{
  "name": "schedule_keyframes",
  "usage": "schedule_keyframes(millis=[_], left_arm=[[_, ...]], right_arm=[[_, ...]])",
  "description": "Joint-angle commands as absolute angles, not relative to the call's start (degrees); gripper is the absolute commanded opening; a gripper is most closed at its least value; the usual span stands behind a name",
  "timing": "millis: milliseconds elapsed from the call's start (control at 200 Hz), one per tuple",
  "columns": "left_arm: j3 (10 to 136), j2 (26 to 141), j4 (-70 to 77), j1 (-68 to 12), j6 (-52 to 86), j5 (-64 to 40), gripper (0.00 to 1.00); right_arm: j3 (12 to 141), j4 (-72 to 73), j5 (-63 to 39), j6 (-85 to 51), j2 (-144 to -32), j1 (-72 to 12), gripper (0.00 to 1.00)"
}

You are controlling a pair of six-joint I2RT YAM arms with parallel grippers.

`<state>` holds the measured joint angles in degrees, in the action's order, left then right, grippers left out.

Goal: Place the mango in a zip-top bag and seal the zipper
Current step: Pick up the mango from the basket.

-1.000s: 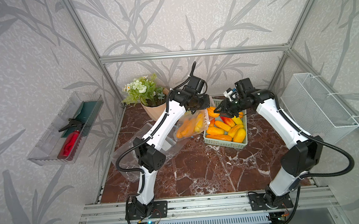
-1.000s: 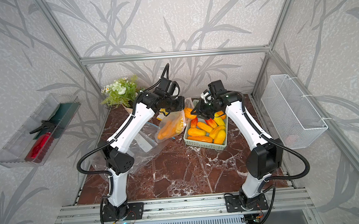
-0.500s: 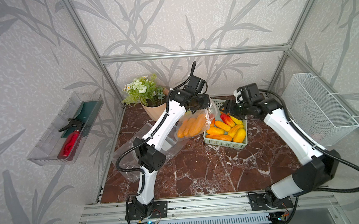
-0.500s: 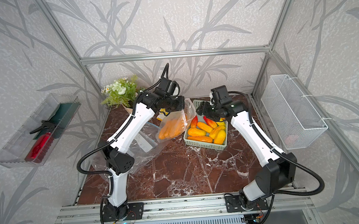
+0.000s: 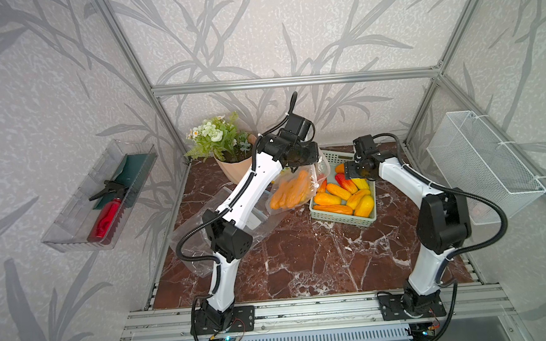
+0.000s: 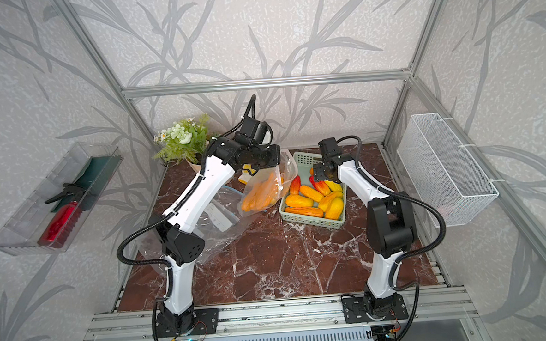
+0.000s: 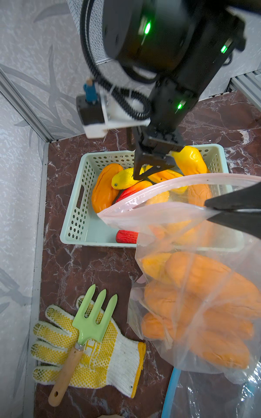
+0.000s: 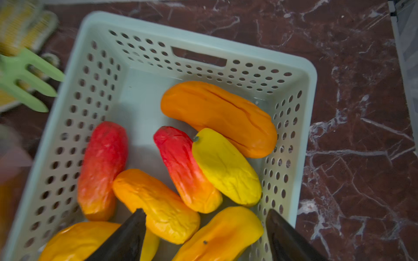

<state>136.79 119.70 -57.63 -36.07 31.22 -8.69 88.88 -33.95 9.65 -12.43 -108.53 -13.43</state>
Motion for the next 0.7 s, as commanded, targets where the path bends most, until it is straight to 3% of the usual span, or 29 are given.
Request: schedule_keyframes(millis=[0,305,530,570,695], left_arm=[[139.2,120.81,-58.2,-35.88,31.53,-8.77,0.0],[138.9,120.73,-58.1,-35.73,31.71,-9.52,0.0],[139.04,120.52,-57.88,-35.76,31.94,-9.71,0.0],[138.96,120.46,-57.9,-35.69,31.97,-9.68,0.0],[138.86,120.24,-57.83,-35.7,32.1,-9.62,0.0]], right_arm=[[94.71,-38.58,15.1,-9.62,-112.98,-13.35,0.81],[103.88,-43.69,16.88,-10.71,-123.47,-13.43,0.66],[106.35,-47.21,19.95,-11.43,-127.26,-13.12,0.64],[105.97,-46.87,19.95,-11.59,-127.1,-13.03,0.59],[104.36,-44.46,19.42,-11.31,-124.7,-13.05,0.32]])
